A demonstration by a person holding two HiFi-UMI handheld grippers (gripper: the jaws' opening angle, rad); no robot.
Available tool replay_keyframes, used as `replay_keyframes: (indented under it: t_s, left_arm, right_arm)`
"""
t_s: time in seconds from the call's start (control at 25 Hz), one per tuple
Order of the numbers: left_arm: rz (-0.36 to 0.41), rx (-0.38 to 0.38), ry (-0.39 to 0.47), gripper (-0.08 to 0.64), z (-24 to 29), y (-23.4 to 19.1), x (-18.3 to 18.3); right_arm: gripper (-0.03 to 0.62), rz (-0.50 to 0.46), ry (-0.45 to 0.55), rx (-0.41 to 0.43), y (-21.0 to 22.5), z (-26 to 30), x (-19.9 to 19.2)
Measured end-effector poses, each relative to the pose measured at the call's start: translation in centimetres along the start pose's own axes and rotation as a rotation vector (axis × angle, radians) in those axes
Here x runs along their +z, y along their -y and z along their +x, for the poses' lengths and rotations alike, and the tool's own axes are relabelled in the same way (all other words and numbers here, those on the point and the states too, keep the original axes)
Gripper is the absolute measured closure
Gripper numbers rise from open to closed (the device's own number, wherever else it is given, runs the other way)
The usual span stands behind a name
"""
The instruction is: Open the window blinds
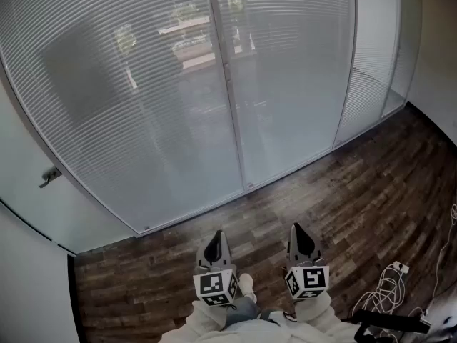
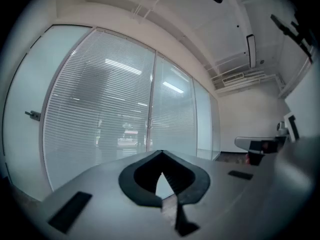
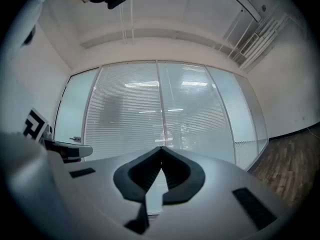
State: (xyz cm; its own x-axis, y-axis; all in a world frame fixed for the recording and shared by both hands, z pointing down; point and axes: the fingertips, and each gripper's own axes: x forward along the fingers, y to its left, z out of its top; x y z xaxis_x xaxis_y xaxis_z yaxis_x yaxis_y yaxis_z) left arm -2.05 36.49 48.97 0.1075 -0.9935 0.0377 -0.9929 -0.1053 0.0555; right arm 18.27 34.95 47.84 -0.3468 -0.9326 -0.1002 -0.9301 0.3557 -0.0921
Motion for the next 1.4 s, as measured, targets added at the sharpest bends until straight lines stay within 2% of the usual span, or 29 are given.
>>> replay_keyframes:
  t_s: [0.32, 0.48, 0.8, 1.0, 1.16, 1.4]
  left_arm:
    - [-0.005, -0.053, 0.028, 0.561, 11.0, -1.5, 1.1]
    - [-0.011, -0.059, 0.014, 0.563, 17.6, -4.3, 1.5]
    - [-0.009, -0.073, 0.028, 0.563, 30.7, -10.8, 4.7]
    - [-0.006, -0.097, 0.03, 0.562, 36.5, -12.9, 5.6]
    - [-0.015, -0.106, 0.011, 0.562, 39.7, -13.4, 5.0]
    - [-0.017, -0.072, -0.019, 0.561, 45.6, -13.4, 4.0]
  right_arm:
    - [0.581, -0.047, -0.033, 0.011, 0.7, 11.5, -1.3]
    - [0.581, -0.07, -0.028, 0.022, 0.6, 19.1, -1.1]
    - [0.581, -0.087, 0.011, 0.035, -0.1, 34.3, 0.1]
    - [0.581, -0.08, 0.0, 0.02, 0.3, 40.5, -0.5]
    - [0.581, -0.069, -0.023, 0.019, 1.3, 44.0, -1.5]
    - [0.581, -0.066, -0.034, 0.076, 3.4, 50.7, -2.2]
